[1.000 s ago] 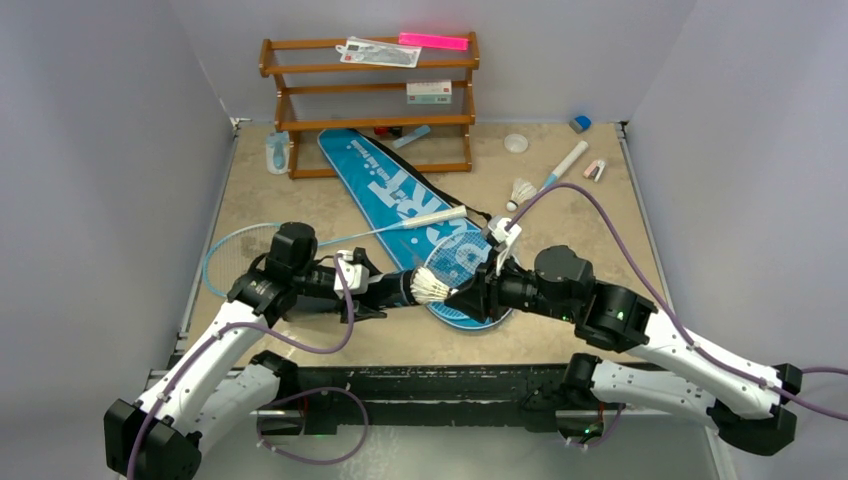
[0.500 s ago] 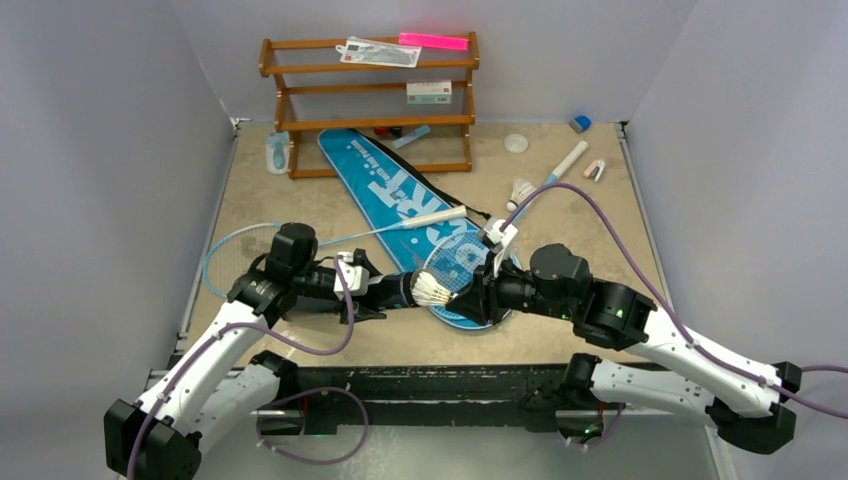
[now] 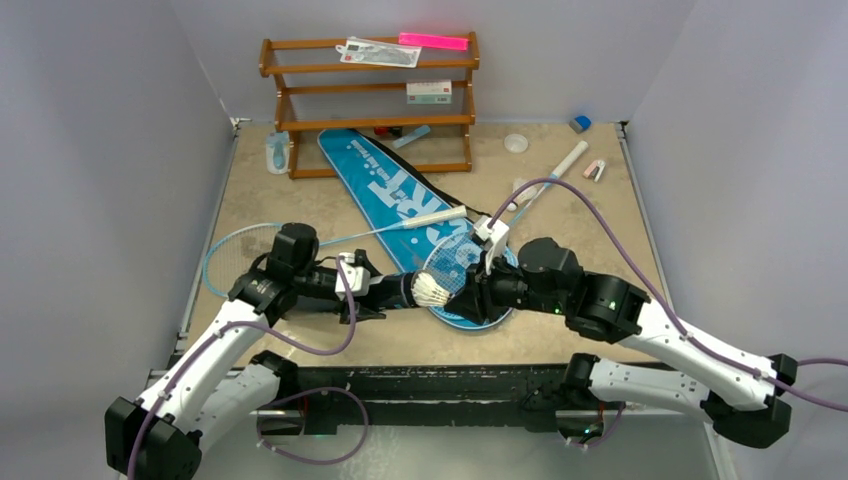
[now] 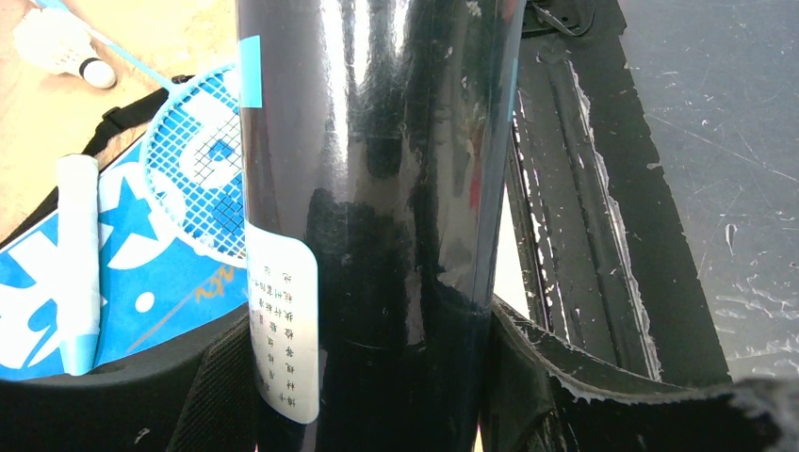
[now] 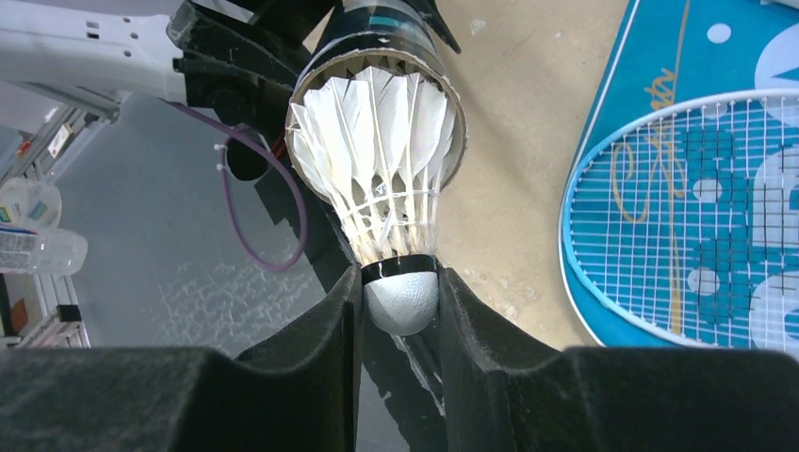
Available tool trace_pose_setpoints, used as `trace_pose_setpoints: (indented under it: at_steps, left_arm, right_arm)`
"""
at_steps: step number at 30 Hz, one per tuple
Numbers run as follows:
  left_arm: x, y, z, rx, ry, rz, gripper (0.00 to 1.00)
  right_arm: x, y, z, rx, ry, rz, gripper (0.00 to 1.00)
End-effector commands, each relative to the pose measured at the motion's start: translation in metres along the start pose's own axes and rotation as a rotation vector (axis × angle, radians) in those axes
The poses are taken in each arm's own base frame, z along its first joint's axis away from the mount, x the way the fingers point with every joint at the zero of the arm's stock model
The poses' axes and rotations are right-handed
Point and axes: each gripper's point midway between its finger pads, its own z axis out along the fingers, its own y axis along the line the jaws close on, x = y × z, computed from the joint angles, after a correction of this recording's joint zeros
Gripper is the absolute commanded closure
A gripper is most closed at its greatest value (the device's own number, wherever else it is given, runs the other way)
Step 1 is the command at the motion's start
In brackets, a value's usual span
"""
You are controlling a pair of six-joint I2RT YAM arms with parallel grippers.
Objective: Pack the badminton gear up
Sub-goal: Place the shuttlecock at the shuttle tube.
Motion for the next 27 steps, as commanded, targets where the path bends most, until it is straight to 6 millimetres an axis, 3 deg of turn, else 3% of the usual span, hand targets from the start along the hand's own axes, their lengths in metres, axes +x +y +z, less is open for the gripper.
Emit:
trace_pose_setpoints:
  at_steps: [1, 11, 20, 27]
  left_arm:
    - [0.002, 0.001, 0.0, 0.009, 0.009, 0.012, 0.75]
    - [0.005, 0.0, 0.001, 0.015, 0.021, 0.026, 0.75]
    - [-0.017, -0.005, -0.003, 0.012, -0.054, 0.135, 0.76]
    - [-0.011, -0.002, -0.003, 0.008, -0.023, 0.118, 0.76]
  right_arm:
    - [-0.006, 0.009, -0.007, -0.02, 0.027, -0.005, 0.87]
    - [0.001, 0.01, -0.007, -0.013, 0.105, -0.006, 0.87]
    - [0.004, 0.007, -0.002, -0.007, 0.116, 0.003, 0.88]
    - [0.002, 0.009, -0.003, -0.01, 0.112, 0.001, 0.88]
